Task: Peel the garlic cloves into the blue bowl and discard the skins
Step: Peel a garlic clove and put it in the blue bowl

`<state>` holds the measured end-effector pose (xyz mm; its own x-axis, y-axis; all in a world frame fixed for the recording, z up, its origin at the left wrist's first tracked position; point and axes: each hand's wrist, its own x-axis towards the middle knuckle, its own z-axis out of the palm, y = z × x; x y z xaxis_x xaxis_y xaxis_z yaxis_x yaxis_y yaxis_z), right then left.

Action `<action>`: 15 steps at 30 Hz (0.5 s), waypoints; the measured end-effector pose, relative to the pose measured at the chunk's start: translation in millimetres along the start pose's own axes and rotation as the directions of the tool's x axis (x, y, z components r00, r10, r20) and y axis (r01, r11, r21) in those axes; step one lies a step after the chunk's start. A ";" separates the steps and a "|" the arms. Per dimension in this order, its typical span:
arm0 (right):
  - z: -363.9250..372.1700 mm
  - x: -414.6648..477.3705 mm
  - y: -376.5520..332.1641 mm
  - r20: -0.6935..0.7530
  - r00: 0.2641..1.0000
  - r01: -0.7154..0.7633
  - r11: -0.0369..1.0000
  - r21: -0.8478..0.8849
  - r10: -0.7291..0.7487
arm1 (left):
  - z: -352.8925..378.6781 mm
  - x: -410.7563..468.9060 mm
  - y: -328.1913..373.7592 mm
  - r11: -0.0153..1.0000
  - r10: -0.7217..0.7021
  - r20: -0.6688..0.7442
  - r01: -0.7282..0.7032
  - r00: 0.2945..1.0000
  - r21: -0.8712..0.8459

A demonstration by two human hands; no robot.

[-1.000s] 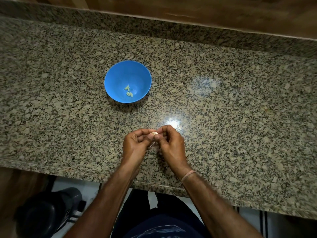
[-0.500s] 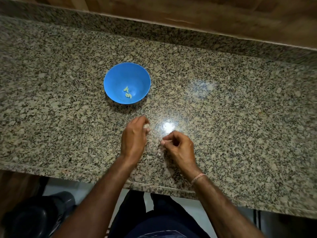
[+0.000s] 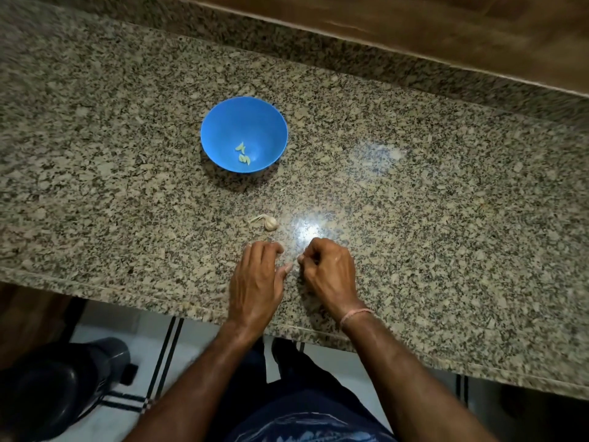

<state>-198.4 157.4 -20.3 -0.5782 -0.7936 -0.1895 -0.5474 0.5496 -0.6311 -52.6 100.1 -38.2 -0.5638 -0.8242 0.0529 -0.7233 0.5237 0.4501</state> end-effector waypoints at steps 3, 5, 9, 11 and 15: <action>5.0 -0.3 -2.8 -0.050 0.999 0.011 0.997 -0.074 -0.015 | -0.5 -1.8 -1.7 0.998 -0.025 0.031 0.027 0.999 -0.050; 8.9 -0.9 -7.3 -0.093 0.996 -0.024 0.995 -0.093 0.016 | -6.0 1.5 -0.9 0.996 -0.025 0.060 0.029 0.998 -0.079; 4.6 3.3 -13.1 -0.088 0.976 -0.189 0.978 0.094 0.197 | -17.5 15.6 5.8 0.958 -0.167 0.198 0.206 0.966 -0.200; -6.7 2.1 -14.1 0.047 0.952 -0.291 0.852 0.435 0.302 | -20.1 23.9 11.0 0.870 -0.224 0.326 0.339 0.918 -0.358; -17.3 -23.1 -23.6 0.227 0.932 -0.353 0.569 0.743 0.281 | -27.5 21.4 18.6 0.775 -0.189 0.353 0.360 0.916 -0.520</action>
<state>-182.6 167.3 12.0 -0.5557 -0.6445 -0.5252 0.3423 0.3983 -0.8510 -67.2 86.2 -4.2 -0.5202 -0.7786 -0.3510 -0.5561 -0.0031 0.8311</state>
